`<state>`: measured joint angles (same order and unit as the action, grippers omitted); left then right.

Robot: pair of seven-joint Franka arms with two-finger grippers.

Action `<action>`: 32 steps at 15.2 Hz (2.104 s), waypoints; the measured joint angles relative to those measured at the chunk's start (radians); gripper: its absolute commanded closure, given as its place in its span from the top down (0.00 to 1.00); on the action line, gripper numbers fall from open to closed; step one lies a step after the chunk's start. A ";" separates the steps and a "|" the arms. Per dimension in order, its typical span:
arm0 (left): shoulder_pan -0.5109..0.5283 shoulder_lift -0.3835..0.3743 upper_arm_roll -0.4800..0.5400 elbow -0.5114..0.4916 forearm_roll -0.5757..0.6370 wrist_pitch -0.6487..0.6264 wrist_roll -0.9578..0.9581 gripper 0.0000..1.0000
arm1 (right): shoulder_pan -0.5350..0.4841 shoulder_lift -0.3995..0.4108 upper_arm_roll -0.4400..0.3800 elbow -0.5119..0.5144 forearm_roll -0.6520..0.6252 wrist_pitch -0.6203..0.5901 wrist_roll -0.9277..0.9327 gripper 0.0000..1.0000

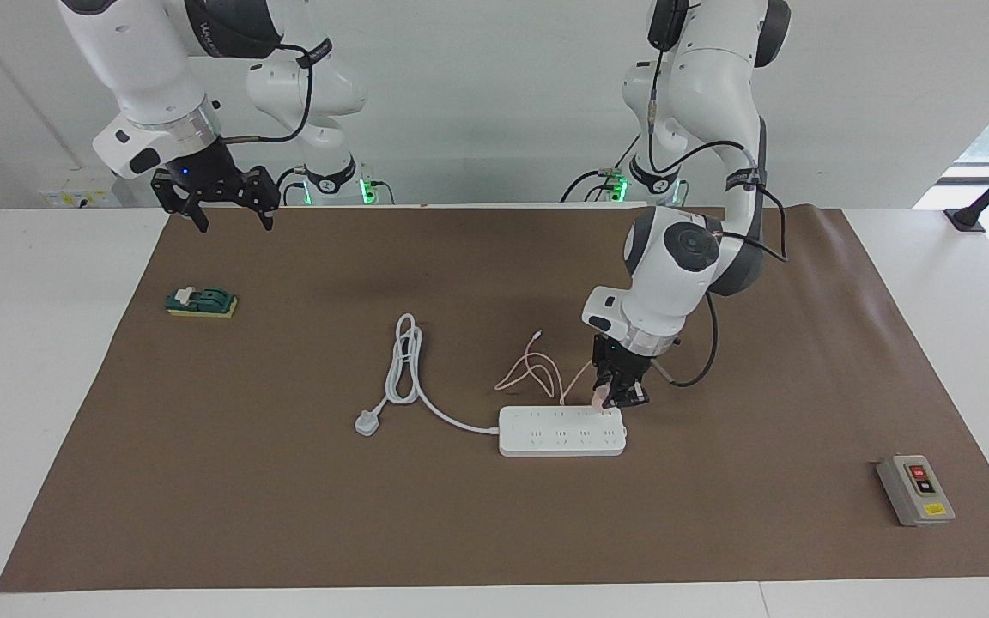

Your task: Plug charger into power strip

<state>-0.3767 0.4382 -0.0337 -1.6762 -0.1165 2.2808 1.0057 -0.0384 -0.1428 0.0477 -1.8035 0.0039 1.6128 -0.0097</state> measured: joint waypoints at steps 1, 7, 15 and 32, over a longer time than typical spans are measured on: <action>0.000 0.000 0.001 0.000 0.000 0.004 0.000 0.00 | 0.000 0.000 0.000 0.000 0.000 0.000 0.000 1.00; 0.001 0.000 0.005 0.000 0.052 0.033 0.000 0.00 | 0.000 0.000 0.000 0.000 0.000 0.000 0.000 1.00; 0.001 0.002 0.006 -0.005 0.097 0.081 0.001 0.00 | 0.000 0.000 0.000 0.000 0.000 0.000 0.000 1.00; -0.008 0.008 0.002 -0.018 0.098 0.074 0.004 0.00 | 0.000 0.000 0.000 0.000 0.000 0.000 0.000 1.00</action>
<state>-0.3844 0.4463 -0.0314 -1.6939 -0.0186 2.3551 1.0093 -0.0384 -0.1428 0.0478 -1.8035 0.0039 1.6128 -0.0097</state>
